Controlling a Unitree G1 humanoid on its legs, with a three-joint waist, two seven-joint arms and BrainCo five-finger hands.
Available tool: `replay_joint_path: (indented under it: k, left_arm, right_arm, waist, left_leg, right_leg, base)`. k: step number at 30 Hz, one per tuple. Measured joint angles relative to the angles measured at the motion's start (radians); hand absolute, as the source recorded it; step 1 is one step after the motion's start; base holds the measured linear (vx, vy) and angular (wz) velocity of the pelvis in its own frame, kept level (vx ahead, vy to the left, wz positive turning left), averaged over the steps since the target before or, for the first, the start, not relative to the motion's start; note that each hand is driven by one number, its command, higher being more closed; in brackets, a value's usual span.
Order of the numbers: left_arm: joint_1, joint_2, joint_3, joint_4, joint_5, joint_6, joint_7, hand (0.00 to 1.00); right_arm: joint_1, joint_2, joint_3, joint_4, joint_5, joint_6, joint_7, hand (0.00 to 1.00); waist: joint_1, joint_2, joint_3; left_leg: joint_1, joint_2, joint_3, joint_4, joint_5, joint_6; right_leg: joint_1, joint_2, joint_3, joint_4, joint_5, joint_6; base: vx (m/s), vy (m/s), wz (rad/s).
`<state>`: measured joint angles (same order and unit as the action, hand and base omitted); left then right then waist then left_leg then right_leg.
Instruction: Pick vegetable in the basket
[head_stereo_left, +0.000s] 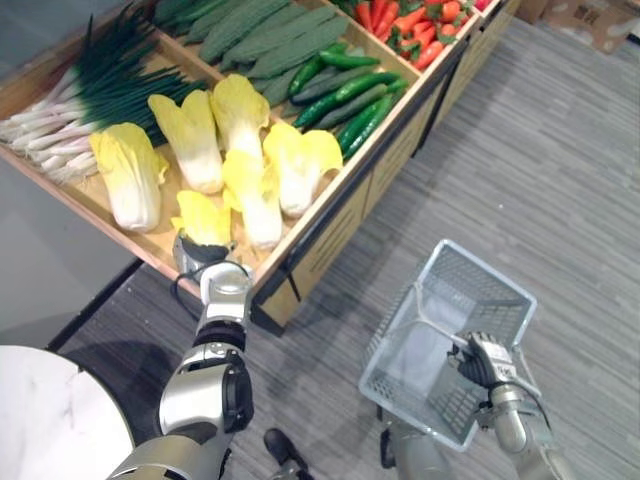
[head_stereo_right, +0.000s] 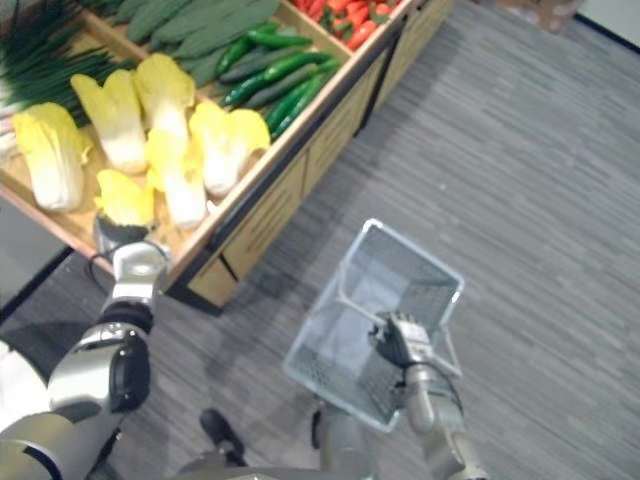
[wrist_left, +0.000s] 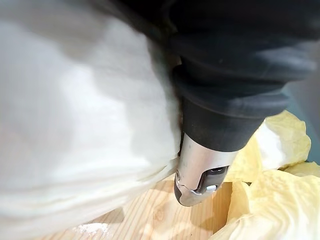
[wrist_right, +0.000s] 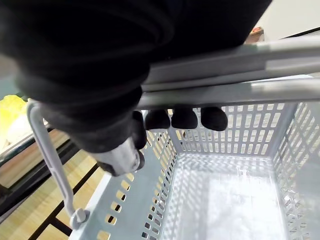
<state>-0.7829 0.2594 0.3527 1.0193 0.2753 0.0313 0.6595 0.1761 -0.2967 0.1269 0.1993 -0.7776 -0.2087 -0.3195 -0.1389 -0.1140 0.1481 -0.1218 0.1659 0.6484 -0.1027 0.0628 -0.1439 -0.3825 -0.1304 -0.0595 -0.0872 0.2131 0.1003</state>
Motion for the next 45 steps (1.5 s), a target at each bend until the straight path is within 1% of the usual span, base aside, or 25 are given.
replay_joint_path:
  k: [13, 17, 19, 21, 24, 25, 28, 32, 34, 36, 37, 40, 42, 43, 45]
  left_arm:
    - [-0.004, 0.003, -0.004, 0.006, 0.000, -0.001, -0.002, 1.00]
    - [0.003, 0.014, -0.014, 0.011, 0.000, -0.001, -0.008, 1.00]
    - [0.006, 0.019, -0.015, 0.014, 0.000, 0.001, -0.012, 1.00]
    - [0.008, 0.019, -0.034, 0.014, 0.000, 0.000, -0.015, 1.00]
    - [0.008, 0.019, -0.040, 0.006, -0.012, 0.000, -0.034, 1.00]
    - [0.008, 0.019, -0.044, 0.001, -0.031, -0.001, -0.038, 1.00]
    - [0.008, 0.017, -0.052, -0.007, -0.036, 0.000, -0.048, 1.00]
    - [0.041, 0.015, -0.048, -0.073, -0.037, -0.003, -0.048, 1.00]
    - [0.056, 0.010, -0.040, -0.091, -0.037, -0.008, -0.048, 1.00]
    - [0.080, -0.012, -0.030, -0.126, -0.038, -0.009, -0.043, 1.00]
    - [0.087, -0.019, -0.030, -0.136, -0.038, -0.010, -0.042, 1.00]
    - [0.125, -0.031, -0.028, -0.172, -0.037, -0.015, -0.039, 1.00]
    - [0.141, -0.052, -0.009, -0.205, -0.037, -0.019, -0.036, 1.00]
    - [0.160, -0.065, -0.005, -0.228, -0.037, -0.022, -0.036, 1.00]
    - [0.179, -0.068, -0.004, -0.234, -0.037, -0.022, -0.036, 1.00]
  right_arm:
    - [0.002, -0.003, 0.012, 0.000, -0.001, 0.000, 0.000, 1.00]
    - [0.003, -0.003, 0.021, 0.001, -0.001, 0.000, 0.000, 1.00]
    - [0.001, -0.003, 0.022, 0.001, 0.000, 0.000, 0.000, 1.00]
    - [0.002, -0.003, 0.027, 0.006, 0.000, 0.000, 0.000, 1.00]
    - [0.003, -0.001, 0.030, 0.014, -0.002, 0.001, 0.000, 1.00]
    - [0.003, 0.000, 0.029, 0.018, -0.002, 0.002, 0.000, 1.00]
    - [0.000, 0.001, 0.029, 0.041, -0.002, 0.002, 0.000, 1.00]
    - [0.001, 0.005, 0.029, 0.063, -0.005, 0.009, 0.001, 1.00]
    - [0.002, 0.005, 0.025, 0.078, -0.005, 0.011, 0.001, 1.00]
    - [0.009, 0.008, 0.007, 0.100, -0.006, 0.019, 0.001, 1.00]
    - [0.012, 0.010, -0.001, 0.103, -0.006, 0.021, 0.001, 1.00]
    - [0.019, 0.010, -0.014, 0.126, -0.007, 0.026, 0.001, 1.00]
    - [0.026, 0.010, -0.025, 0.133, -0.007, 0.028, 0.002, 1.00]
    - [0.034, 0.010, -0.034, 0.133, -0.007, 0.029, 0.002, 1.00]
    - [0.041, 0.010, -0.044, 0.136, -0.007, 0.031, 0.002, 1.00]
  waist:
    - [0.000, -0.006, 0.006]
    - [-0.004, -0.014, 0.005]
    - [-0.013, -0.017, 0.004]
    - [-0.025, -0.020, 0.002]
    - [-0.025, -0.026, -0.002]
    - [-0.028, -0.026, -0.002]
    - [-0.027, -0.026, -0.003]
    - [-0.024, -0.025, -0.004]
    - [-0.023, -0.018, -0.014]
    - [-0.022, -0.005, -0.023]
    - [-0.020, -0.002, -0.025]
    - [-0.011, 0.009, -0.040]
    - [-0.003, 0.015, -0.044]
    - [0.004, 0.023, -0.049]
    - [0.007, 0.033, -0.057]
  left_leg:
    - [0.007, 0.002, -0.001, 0.000, 0.005, 0.002]
    - [0.027, 0.000, -0.005, 0.000, 0.005, 0.002]
    - [0.036, -0.001, -0.010, 0.000, 0.005, 0.002]
    - [0.037, -0.002, -0.031, 0.000, 0.005, 0.002]
    - [0.038, -0.004, -0.043, 0.000, 0.006, 0.003]
    - [0.041, -0.005, -0.056, 0.001, 0.006, 0.003]
    - [0.058, -0.002, -0.077, 0.006, 0.006, 0.003]
    - [0.072, -0.001, -0.089, 0.006, 0.006, 0.003]
    - [0.073, -0.001, -0.094, 0.006, 0.006, 0.003]
    - [0.077, -0.001, -0.108, 0.006, 0.006, 0.004]
    - [0.079, -0.001, -0.110, 0.006, 0.007, 0.004]
    - [0.092, -0.001, -0.111, 0.006, 0.006, 0.004]
    - [0.093, -0.004, -0.112, 0.004, 0.007, 0.004]
    - [0.095, -0.004, -0.113, 0.002, 0.007, 0.005]
    - [0.102, -0.004, -0.114, 0.001, 0.008, 0.006]
  right_leg:
    - [0.006, 0.002, -0.009, 0.004, -0.002, -0.002]
    - [0.030, 0.002, -0.015, 0.000, 0.001, -0.006]
    - [0.044, 0.000, -0.021, -0.001, 0.001, -0.006]
    - [0.058, -0.005, -0.040, -0.001, 0.001, -0.006]
    - [0.066, -0.009, -0.051, -0.002, 0.001, -0.006]
    - [0.076, -0.012, -0.059, -0.003, 0.002, -0.006]
    - [0.105, -0.012, -0.075, -0.005, 0.002, -0.006]
    - [0.130, -0.013, -0.084, -0.014, 0.002, -0.006]
    - [0.133, -0.013, -0.088, -0.014, 0.002, -0.006]
    - [0.146, -0.013, -0.098, -0.016, 0.001, -0.006]
    - [0.150, -0.013, -0.100, -0.016, 0.001, -0.006]
    - [0.164, -0.013, -0.100, -0.017, 0.001, -0.006]
    - [0.165, -0.015, -0.100, -0.017, 0.001, -0.006]
    - [0.166, -0.015, -0.102, -0.017, 0.001, -0.006]
    - [0.174, -0.017, -0.104, -0.017, 0.000, -0.006]
  base:
    - [0.01, 0.021, 0.01]
    - [0.02, 0.038, 0.02]
    - [0.02, 0.042, 0.08]
    - [0.01, 0.050, 0.21]
    - [0.01, 0.047, 0.15]
    - [0.02, 0.044, 0.18]
    - [0.03, 0.052, 0.17]
    - [0.00, 0.047, 0.07]
    - [-0.01, 0.035, 0.05]
    - [-0.01, 0.035, 0.14]
    - [-0.01, 0.036, 0.10]
    - [-0.02, 0.035, 0.02]
    - [-0.05, 0.032, 0.01]
    - [-0.05, 0.036, 0.01]
    - [-0.03, 0.033, 0.01]
